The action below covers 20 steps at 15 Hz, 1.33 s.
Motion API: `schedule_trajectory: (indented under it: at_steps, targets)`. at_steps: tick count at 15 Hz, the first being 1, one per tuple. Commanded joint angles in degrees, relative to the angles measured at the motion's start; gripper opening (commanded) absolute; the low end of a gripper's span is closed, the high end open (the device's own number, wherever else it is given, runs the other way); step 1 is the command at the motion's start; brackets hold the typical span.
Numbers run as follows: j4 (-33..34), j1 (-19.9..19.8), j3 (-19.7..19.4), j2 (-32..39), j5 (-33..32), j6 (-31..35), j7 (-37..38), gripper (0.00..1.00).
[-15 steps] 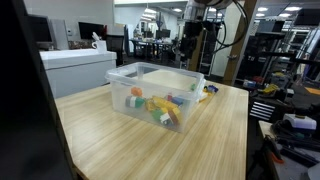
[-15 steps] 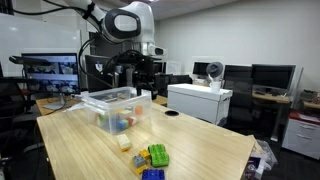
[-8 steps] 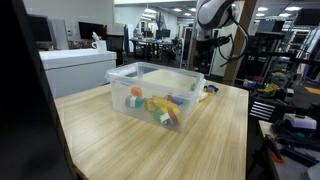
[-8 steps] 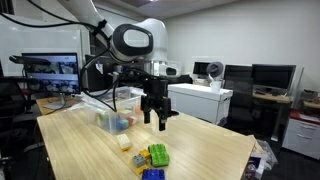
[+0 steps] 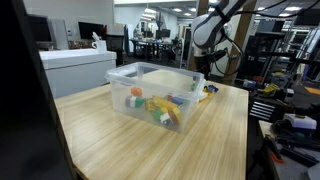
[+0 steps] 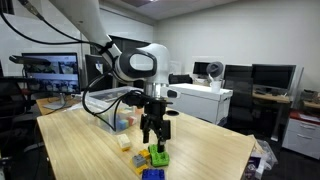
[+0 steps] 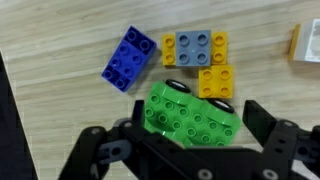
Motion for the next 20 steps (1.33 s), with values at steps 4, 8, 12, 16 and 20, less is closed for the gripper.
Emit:
schedule_trajectory:
  at_steps: [4, 8, 12, 16, 20]
  targets:
    - [8.2, -0.7, 2.2, 5.2, -4.2, -3.8, -6.4, 1.0]
    - [8.7, -1.1, 2.8, 5.6, -5.5, -8.7, -10.7, 1.0]
    - [8.2, -1.0, 3.3, 5.5, -7.8, -14.1, -16.3, 1.0]
    - [9.6, -0.9, 3.5, 6.1, -11.4, -15.6, -19.3, 1.0]
    - [9.3, -0.9, 3.9, 6.4, -14.1, -14.6, -21.3, 1.0]
